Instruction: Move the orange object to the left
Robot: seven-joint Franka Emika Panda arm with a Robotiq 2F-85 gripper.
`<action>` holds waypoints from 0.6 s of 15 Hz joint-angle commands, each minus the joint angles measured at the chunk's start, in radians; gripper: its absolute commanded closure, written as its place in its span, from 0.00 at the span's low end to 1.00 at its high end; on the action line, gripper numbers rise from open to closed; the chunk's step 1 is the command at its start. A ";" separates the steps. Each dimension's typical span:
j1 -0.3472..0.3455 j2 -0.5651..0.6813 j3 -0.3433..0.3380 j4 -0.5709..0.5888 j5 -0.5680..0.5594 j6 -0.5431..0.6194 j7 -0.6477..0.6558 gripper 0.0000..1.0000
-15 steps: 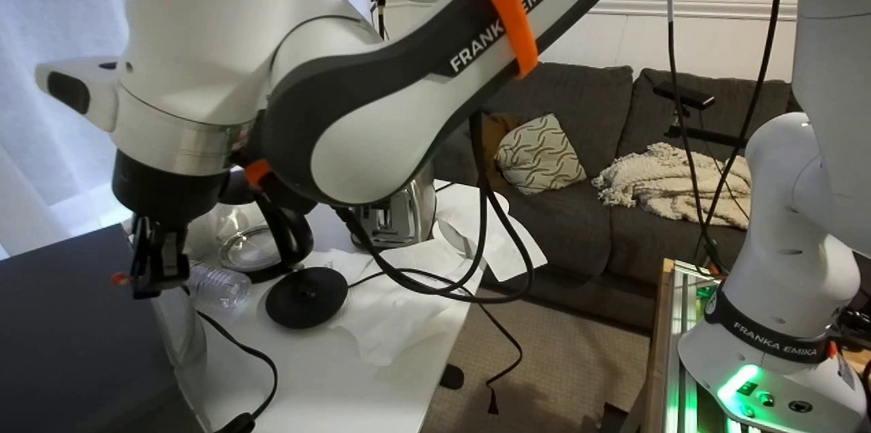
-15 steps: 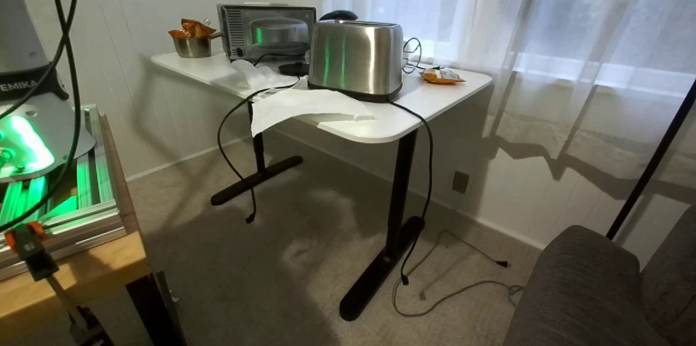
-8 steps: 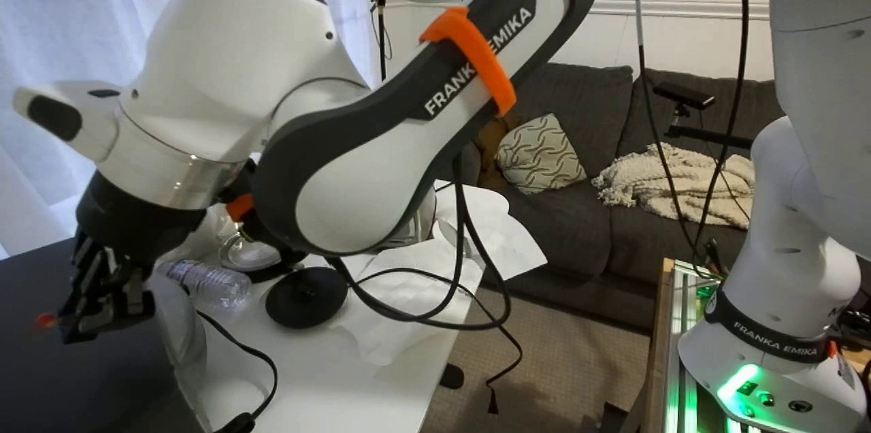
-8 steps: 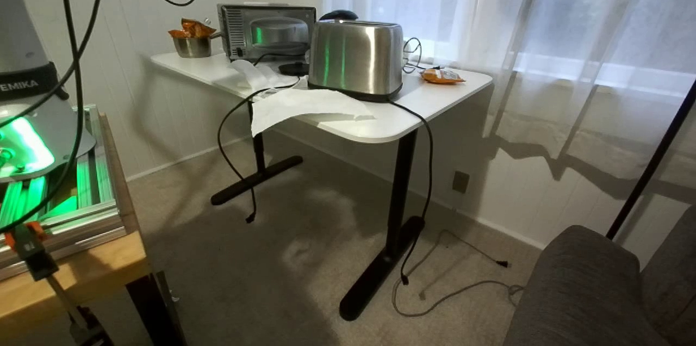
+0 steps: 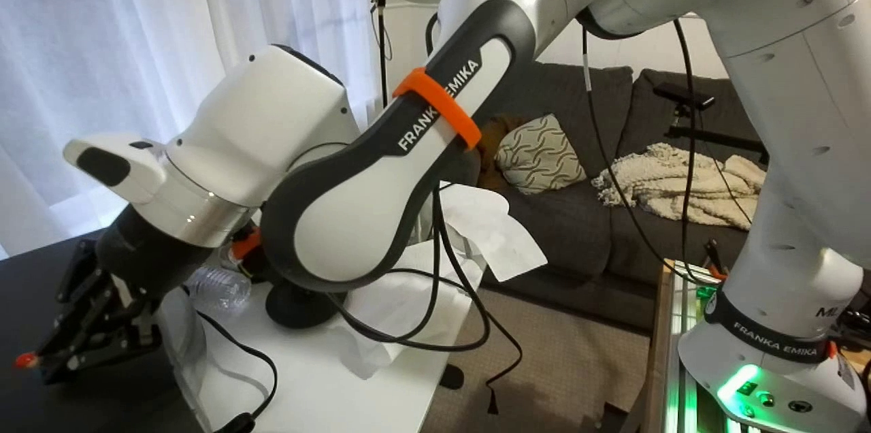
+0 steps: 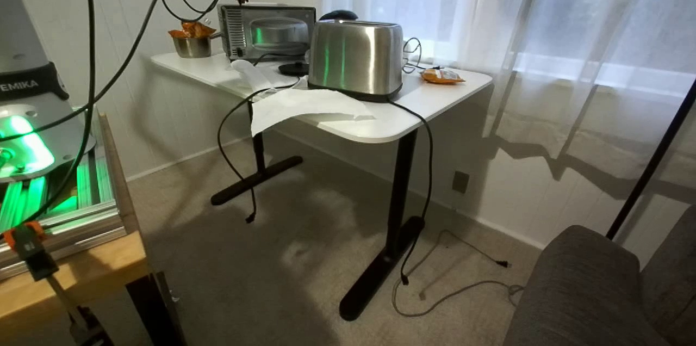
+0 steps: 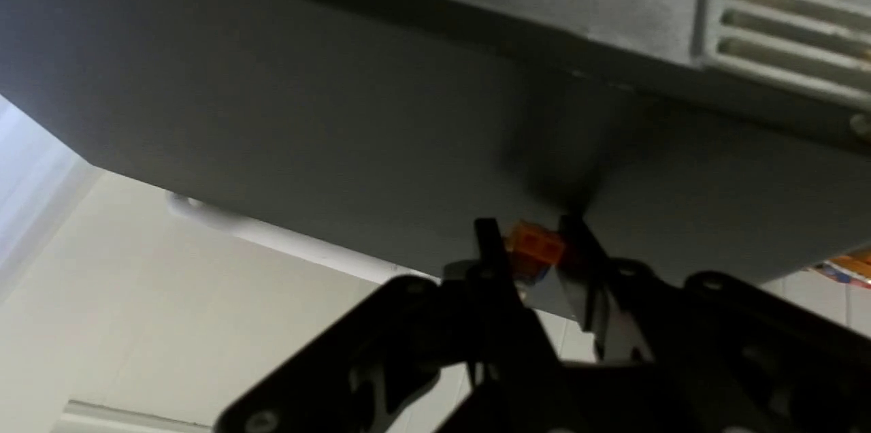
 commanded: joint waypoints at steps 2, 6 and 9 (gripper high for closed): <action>-0.108 0.092 0.133 0.009 -0.014 0.026 -0.101 0.94; -0.137 0.122 0.154 0.011 -0.028 0.017 -0.101 0.75; -0.148 0.119 0.158 0.006 -0.028 0.020 -0.090 0.49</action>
